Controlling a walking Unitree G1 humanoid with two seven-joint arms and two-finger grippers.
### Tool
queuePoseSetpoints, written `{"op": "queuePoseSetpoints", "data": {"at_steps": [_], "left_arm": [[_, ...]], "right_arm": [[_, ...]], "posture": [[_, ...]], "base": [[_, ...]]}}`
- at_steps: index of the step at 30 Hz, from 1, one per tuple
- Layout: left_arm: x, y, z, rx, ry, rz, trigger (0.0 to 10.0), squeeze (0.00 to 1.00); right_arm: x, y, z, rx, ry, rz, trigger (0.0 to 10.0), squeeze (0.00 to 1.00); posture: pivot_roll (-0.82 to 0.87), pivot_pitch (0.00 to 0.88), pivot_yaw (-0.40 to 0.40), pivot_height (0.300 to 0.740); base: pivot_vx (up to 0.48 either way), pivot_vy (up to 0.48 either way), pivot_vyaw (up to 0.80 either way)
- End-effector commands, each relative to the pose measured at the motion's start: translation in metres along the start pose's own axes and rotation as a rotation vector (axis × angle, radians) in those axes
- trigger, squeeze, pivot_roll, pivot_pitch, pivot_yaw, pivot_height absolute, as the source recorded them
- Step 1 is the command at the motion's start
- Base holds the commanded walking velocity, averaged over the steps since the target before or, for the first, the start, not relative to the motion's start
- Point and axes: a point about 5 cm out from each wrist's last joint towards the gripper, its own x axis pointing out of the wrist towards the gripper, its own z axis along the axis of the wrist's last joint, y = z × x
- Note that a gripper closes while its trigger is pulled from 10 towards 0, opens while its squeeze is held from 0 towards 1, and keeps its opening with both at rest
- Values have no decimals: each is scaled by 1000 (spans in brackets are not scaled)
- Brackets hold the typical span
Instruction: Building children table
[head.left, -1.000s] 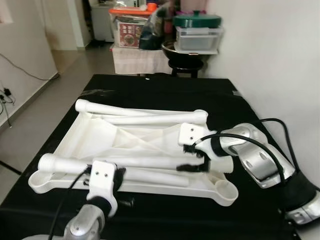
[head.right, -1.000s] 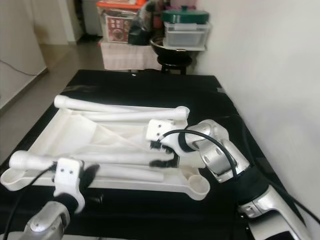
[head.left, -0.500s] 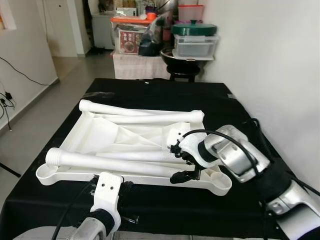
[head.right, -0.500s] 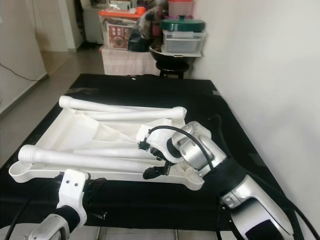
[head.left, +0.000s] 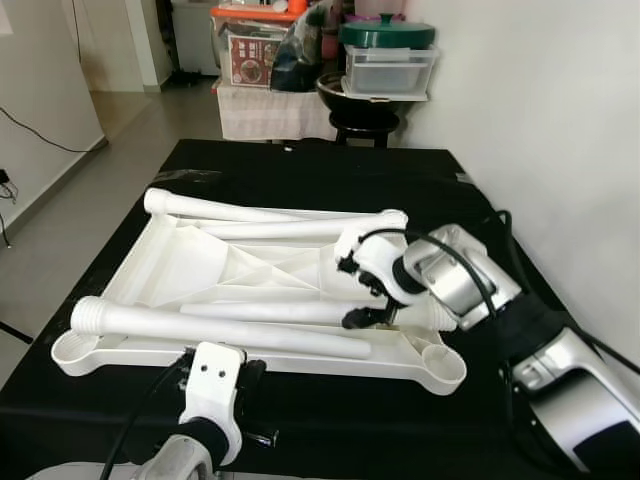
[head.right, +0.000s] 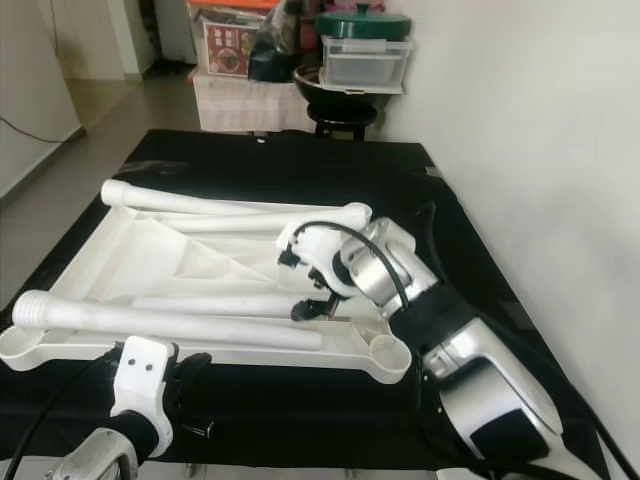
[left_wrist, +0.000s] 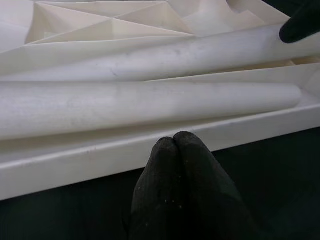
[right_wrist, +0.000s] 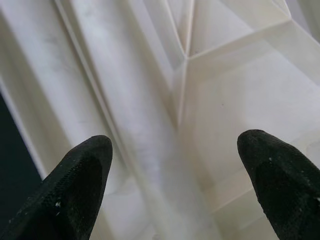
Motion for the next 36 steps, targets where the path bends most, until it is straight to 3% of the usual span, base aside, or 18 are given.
{"op": "queuePoseSetpoints", "data": {"at_steps": [1, 10, 24, 25, 26, 27, 36], "left_arm": [[-2, -4, 0, -23, 5, -11, 10000, 0], [-5, -9, 0, -51, 12, -17, 10000, 0], [-5, -12, -1, -71, 16, -16, 10000, 0], [-5, -12, -1, -73, 17, -17, 10000, 0], [-5, -13, -1, -75, 17, -16, 10000, 0], [-5, -13, -1, -76, 18, -16, 10000, 0], [-4, -13, -2, -75, 20, -15, 10000, 0]], "right_arm": [[0, -2, -1, -4, 17, 3, 10000, 0], [-1, -10, -1, 15, 85, 45, 10000, 0], [9, -8, -14, 7, 173, 90, 10000, 0], [10, -8, -17, 8, 187, 89, 9608, 0], [11, -8, -19, 5, 198, 89, 3255, 0], [12, -8, -20, 4, 205, 88, 0, 0], [12, -7, -22, -14, 210, 90, 0, 0]], "posture": [[-25, 119, -83, 740], [-36, 134, -101, 740], [-47, 135, -112, 740], [-47, 135, -112, 740], [-48, 131, -112, 740], [-48, 130, -112, 740], [-49, 124, -108, 740]], "base": [[0, 0, 0], [0, 0, 0], [0, 0, 0], [0, 0, 0], [0, 0, 0], [0, 0, 0], [0, 0, 0]]}}
